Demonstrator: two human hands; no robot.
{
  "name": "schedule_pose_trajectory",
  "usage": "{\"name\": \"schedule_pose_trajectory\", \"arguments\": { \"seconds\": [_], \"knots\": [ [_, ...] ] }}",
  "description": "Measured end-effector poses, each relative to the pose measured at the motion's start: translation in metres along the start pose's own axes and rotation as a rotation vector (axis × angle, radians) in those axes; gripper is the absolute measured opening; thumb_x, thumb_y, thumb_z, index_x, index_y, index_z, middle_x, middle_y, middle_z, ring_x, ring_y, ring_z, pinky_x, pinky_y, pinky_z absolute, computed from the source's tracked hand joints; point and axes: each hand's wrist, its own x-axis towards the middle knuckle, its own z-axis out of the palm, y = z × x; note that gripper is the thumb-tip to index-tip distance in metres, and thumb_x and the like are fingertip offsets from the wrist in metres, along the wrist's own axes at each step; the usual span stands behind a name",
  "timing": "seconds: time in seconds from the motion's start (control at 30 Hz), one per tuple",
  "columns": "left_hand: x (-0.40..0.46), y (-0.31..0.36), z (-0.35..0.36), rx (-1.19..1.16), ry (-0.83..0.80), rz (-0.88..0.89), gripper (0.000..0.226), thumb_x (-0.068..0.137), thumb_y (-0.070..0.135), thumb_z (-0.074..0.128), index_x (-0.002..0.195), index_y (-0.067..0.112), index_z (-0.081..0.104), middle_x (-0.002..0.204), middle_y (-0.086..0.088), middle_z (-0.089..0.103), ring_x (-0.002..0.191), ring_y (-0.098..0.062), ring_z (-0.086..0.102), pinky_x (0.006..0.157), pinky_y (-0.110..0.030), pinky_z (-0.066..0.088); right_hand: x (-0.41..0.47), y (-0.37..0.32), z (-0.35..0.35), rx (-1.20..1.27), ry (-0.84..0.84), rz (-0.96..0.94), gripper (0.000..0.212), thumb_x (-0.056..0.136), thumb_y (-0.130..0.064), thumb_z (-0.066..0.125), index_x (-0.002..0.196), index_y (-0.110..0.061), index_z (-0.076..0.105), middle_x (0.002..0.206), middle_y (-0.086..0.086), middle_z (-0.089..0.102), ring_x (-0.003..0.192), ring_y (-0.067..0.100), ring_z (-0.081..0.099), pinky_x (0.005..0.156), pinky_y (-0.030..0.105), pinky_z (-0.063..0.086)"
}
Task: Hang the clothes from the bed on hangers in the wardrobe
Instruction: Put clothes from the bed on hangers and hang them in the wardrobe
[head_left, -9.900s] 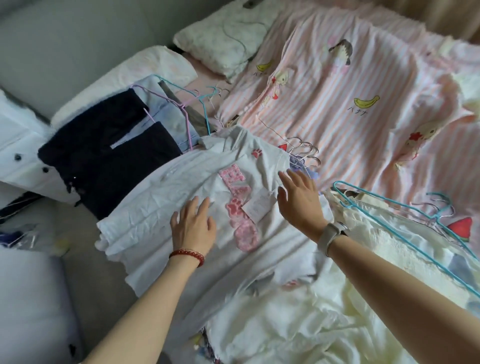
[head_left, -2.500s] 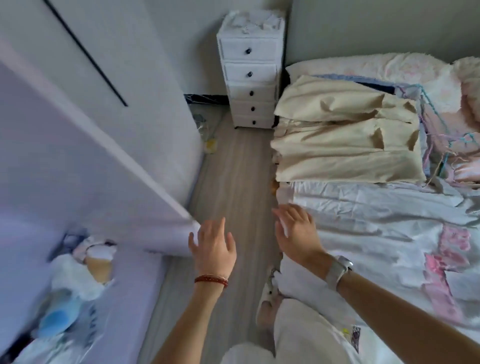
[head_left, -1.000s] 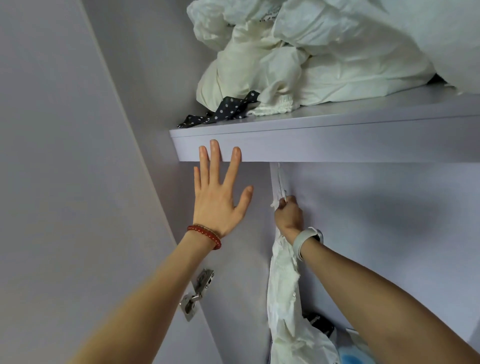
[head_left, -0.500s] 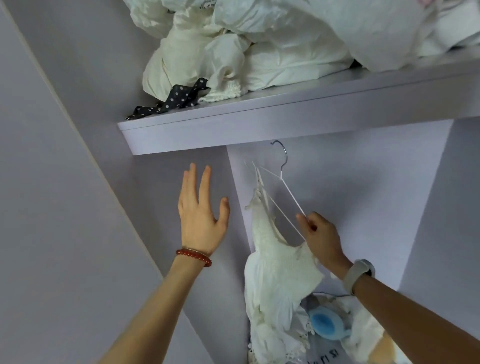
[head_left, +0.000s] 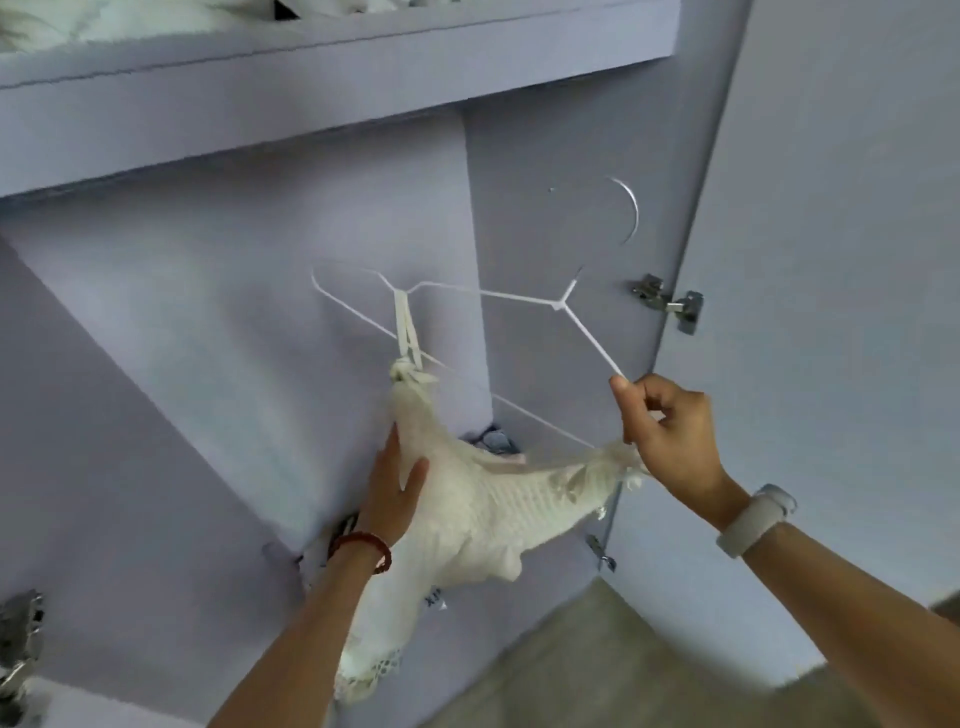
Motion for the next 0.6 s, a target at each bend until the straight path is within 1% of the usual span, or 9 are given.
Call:
{"name": "schedule_pose_trajectory", "arguments": {
  "seconds": [0.1,0.13,0.2,0.23,0.3,0.33,0.4,0.5,0.6],
  "knots": [
    [-0.007,0.035,0.046,-0.070,-0.103,0.022,0.038,0.098,0.024,0.039,0.131,0.005,0.043,0.127,-0.006,0.051,0.122,-0.023,0.045,0.093,-0.019,0.029,-0.030,-0.003,-0.055,-0.023,0.136,0.173,0.053,0.087,-0.036,0.056,0.052,0.003,0.049,0.048,0.020,0.050,0.044,0.022,0.045,0.051,0.027,0.040],
    [-0.014,0.046,0.063,-0.079,-0.124,0.021,0.034,0.098,0.024,0.038,0.123,0.003,0.050,0.119,-0.009,0.057,0.112,-0.026,0.051,0.087,-0.020,0.032,-0.042,-0.001,-0.074,-0.031,0.194,0.245,0.052,0.088,-0.032,0.057,0.053,0.005,0.048,0.049,0.022,0.051,0.044,0.020,0.044,0.052,0.031,0.041],
    [-0.036,0.068,0.097,-0.117,-0.186,0.049,0.024,0.098,0.021,0.038,0.096,0.007,0.058,0.090,-0.007,0.061,0.083,-0.020,0.054,0.075,-0.022,0.032,-0.070,0.005,-0.112,-0.084,0.321,0.373,0.050,0.090,-0.029,0.055,0.056,0.006,0.047,0.051,0.024,0.050,0.046,0.021,0.045,0.051,0.035,0.041],
    [-0.050,0.078,0.114,-0.137,-0.219,0.082,0.024,0.098,0.019,0.039,0.081,0.014,0.055,0.076,-0.002,0.056,0.071,-0.014,0.050,0.069,-0.023,0.033,-0.088,0.010,-0.132,-0.121,0.381,0.438,0.050,0.090,-0.030,0.054,0.056,0.006,0.047,0.052,0.023,0.049,0.048,0.022,0.044,0.051,0.036,0.041],
    [-0.078,0.094,0.146,-0.189,-0.301,0.122,0.031,0.098,0.014,0.039,0.069,0.023,0.045,0.066,0.004,0.047,0.063,-0.005,0.043,0.061,-0.017,0.036,-0.128,0.018,-0.169,-0.182,0.509,0.542,0.051,0.089,-0.036,0.055,0.053,-0.001,0.044,0.050,0.016,0.046,0.049,0.020,0.041,0.051,0.038,0.039],
    [-0.092,0.102,0.160,-0.221,-0.343,0.139,0.032,0.097,0.010,0.039,0.068,0.023,0.043,0.066,0.005,0.046,0.062,-0.005,0.041,0.060,-0.012,0.036,-0.149,0.021,-0.188,-0.214,0.566,0.581,0.052,0.087,-0.041,0.055,0.052,-0.006,0.042,0.049,0.012,0.043,0.049,0.019,0.039,0.050,0.038,0.037],
    [-0.117,0.115,0.186,-0.275,-0.434,0.152,0.032,0.097,0.009,0.039,0.067,0.015,0.044,0.065,0.000,0.044,0.061,-0.007,0.039,0.058,-0.013,0.034,-0.191,0.024,-0.224,-0.273,0.659,0.643,0.055,0.083,-0.051,0.052,0.054,-0.006,0.042,0.051,0.010,0.042,0.050,0.017,0.038,0.049,0.038,0.036],
    [-0.145,0.145,0.222,-0.304,-0.591,0.190,0.029,0.098,0.012,0.038,0.070,0.007,0.043,0.066,-0.004,0.040,0.058,-0.007,0.035,0.055,-0.011,0.033,-0.247,0.021,-0.275,-0.372,0.774,0.707,0.049,0.089,-0.043,0.051,0.061,-0.003,0.048,0.054,0.011,0.046,0.053,0.017,0.041,0.052,0.039,0.038],
    [-0.178,0.181,0.255,-0.308,-0.748,0.283,0.035,0.098,0.015,0.040,0.063,0.013,0.037,0.059,0.000,0.031,0.049,-0.001,0.030,0.049,-0.014,0.027,-0.298,0.010,-0.319,-0.398,0.915,0.752,0.029,0.091,-0.038,0.050,0.071,-0.017,0.054,0.054,0.003,0.047,0.052,0.015,0.045,0.052,0.035,0.039]
  ]
}}
